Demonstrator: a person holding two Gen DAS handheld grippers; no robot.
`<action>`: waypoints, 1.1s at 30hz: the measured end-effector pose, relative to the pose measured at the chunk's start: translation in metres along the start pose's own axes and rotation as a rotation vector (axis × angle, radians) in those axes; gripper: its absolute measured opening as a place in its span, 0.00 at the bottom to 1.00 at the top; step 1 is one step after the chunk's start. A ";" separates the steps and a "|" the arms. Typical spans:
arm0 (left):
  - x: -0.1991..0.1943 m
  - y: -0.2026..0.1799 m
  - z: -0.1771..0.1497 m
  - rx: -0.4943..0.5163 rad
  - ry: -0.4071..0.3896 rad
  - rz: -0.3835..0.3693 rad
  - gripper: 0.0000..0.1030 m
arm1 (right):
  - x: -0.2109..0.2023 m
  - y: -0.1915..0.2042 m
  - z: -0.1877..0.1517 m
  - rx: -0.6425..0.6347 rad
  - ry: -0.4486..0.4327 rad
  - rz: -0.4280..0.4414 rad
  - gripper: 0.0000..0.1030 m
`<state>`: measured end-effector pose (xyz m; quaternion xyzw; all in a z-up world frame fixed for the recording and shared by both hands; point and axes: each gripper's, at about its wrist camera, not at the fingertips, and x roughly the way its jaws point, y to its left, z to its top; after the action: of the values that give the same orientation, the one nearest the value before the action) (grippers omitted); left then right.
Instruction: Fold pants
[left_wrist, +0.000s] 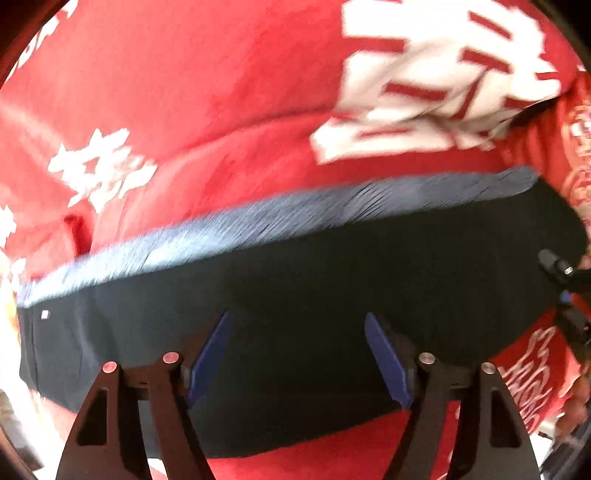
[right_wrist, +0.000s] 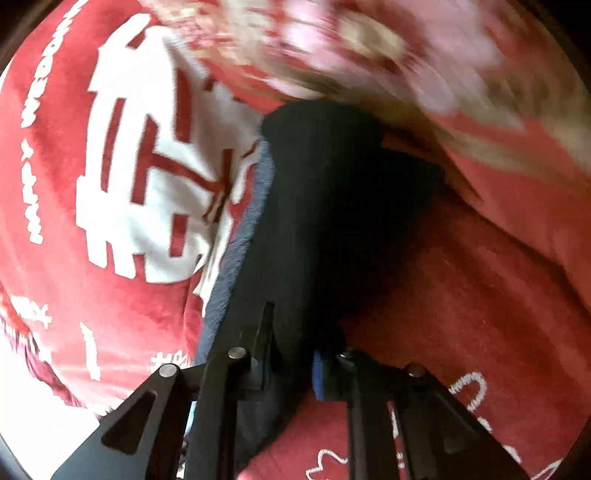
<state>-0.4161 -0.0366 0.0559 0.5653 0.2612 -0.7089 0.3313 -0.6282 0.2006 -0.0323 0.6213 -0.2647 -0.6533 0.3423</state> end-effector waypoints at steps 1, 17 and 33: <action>-0.002 -0.009 0.005 0.011 -0.019 -0.015 0.74 | -0.003 0.005 0.001 -0.026 0.001 0.008 0.16; 0.032 -0.054 -0.003 0.088 0.038 -0.087 0.80 | -0.010 0.108 -0.012 -0.458 0.051 0.008 0.15; -0.033 0.181 -0.074 -0.259 -0.011 0.034 0.79 | 0.037 0.238 -0.173 -1.091 0.179 -0.145 0.16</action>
<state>-0.2264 -0.0917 0.0721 0.5182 0.3389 -0.6665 0.4151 -0.4281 0.0366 0.1131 0.4237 0.1856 -0.6620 0.5898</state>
